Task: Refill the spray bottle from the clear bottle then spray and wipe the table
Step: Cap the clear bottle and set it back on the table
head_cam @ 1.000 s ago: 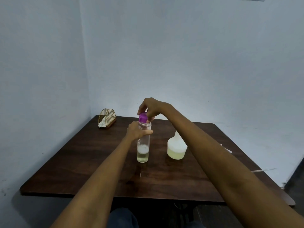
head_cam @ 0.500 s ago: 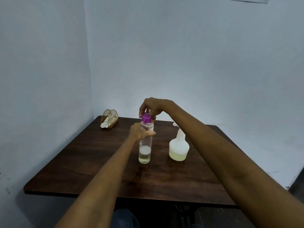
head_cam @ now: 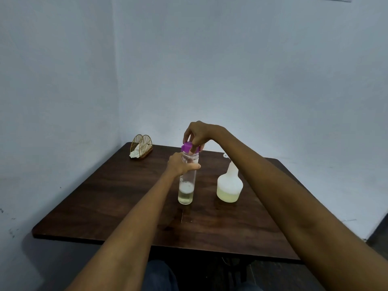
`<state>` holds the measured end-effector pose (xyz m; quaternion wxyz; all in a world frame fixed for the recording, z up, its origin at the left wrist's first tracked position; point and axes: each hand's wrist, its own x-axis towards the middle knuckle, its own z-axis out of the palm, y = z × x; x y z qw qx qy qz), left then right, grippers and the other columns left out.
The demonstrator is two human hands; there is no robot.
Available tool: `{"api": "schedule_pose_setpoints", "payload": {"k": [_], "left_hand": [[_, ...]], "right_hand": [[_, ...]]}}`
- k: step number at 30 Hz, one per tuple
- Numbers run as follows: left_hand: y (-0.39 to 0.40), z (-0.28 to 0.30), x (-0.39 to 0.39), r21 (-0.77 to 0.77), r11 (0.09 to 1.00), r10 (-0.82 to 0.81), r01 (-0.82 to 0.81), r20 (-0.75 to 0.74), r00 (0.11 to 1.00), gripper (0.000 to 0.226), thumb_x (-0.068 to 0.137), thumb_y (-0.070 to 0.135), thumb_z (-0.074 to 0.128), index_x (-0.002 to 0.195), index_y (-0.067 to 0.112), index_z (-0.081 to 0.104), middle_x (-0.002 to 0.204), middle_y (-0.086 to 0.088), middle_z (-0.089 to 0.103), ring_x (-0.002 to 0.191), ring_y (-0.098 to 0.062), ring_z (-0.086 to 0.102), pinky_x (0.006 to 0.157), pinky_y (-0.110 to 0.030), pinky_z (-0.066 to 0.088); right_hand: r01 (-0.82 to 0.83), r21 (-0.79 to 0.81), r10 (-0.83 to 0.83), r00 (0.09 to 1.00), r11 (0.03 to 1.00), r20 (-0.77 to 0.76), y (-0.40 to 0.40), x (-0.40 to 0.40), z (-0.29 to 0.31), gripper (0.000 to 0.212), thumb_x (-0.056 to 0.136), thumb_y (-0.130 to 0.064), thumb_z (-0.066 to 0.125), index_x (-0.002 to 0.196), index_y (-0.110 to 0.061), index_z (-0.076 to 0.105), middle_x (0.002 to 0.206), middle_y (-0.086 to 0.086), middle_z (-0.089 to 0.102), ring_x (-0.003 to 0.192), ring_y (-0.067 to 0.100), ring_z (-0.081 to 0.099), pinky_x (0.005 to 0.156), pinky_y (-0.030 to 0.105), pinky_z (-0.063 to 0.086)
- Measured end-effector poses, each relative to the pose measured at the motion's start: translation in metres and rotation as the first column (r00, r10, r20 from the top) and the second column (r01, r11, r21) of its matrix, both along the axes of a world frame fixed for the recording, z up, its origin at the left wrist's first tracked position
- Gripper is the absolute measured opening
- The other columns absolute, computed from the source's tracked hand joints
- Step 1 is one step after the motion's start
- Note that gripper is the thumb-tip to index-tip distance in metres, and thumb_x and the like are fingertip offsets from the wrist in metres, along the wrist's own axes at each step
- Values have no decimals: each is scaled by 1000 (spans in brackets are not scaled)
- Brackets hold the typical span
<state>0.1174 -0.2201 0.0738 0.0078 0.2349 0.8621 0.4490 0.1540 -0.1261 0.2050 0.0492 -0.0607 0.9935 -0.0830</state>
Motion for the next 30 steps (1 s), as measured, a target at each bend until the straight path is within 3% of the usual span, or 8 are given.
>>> {"api": "schedule_pose_setpoints", "payload": {"k": [2, 5, 10, 13, 16, 24, 30], "left_hand": [[1, 0, -1, -5, 1000, 7, -7, -2, 1000, 44, 74, 36, 76, 110, 12, 67, 110, -8, 69, 104, -21, 62, 84, -27, 44], [1, 0, -2, -1, 1000, 17, -17, -3, 1000, 46, 74, 36, 76, 111, 10, 66, 110, -9, 68, 101, -21, 63, 79, -25, 44], [2, -2, -3, 24, 999, 28, -28, 20, 999, 48, 73, 33, 78, 112, 8, 65, 112, -11, 68, 105, -24, 62, 86, -30, 47], [2, -2, -3, 26, 1000, 18, -18, 19, 1000, 46, 74, 33, 77, 112, 9, 66, 111, -10, 68, 106, -24, 62, 87, -31, 47], [3, -1, -3, 28, 1000, 7, -8, 39, 999, 48, 74, 33, 77, 114, 8, 65, 114, -11, 66, 107, -24, 61, 87, -31, 47], [3, -2, -5, 37, 999, 18, -19, 39, 999, 49, 74, 34, 77, 113, 8, 65, 113, -11, 67, 104, -23, 62, 78, -26, 44], [2, -2, -5, 44, 999, 19, -21, 46, 999, 50, 73, 32, 78, 114, 8, 64, 113, -12, 66, 105, -24, 62, 83, -30, 48]], "right_hand": [[-26, -12, 26, 1000, 1000, -5, 3, 1, 2, 41, 74, 4, 74, 113, -2, 64, 114, 19, 65, 68, 19, 62, 61, 24, 56], [-60, 7, 60, 998, 998, -23, 4, 2, 7, 45, 70, 8, 75, 113, -3, 64, 116, 16, 65, 80, 21, 60, 67, 29, 57], [-67, 20, 67, 998, 998, -8, 3, 1, 1, 47, 71, 8, 74, 115, -4, 64, 118, 16, 65, 86, 20, 59, 67, 30, 57], [-30, 6, 30, 1000, 1000, -11, 2, -1, -2, 45, 72, 2, 76, 115, -3, 64, 116, 19, 64, 82, 26, 63, 55, 21, 56], [-1, 13, 2, 999, 1000, -36, 2, -2, -5, 47, 70, -7, 81, 114, -3, 64, 115, 19, 64, 94, 33, 67, 57, 20, 53], [-64, 49, 66, 997, 997, -49, 5, 0, 5, 48, 66, 2, 81, 111, -5, 64, 117, 14, 62, 88, 21, 56, 73, 31, 54], [-53, 8, 53, 999, 999, -8, 2, -1, 0, 47, 67, 7, 78, 111, -1, 65, 114, 16, 65, 82, 24, 60, 64, 28, 57]]}}
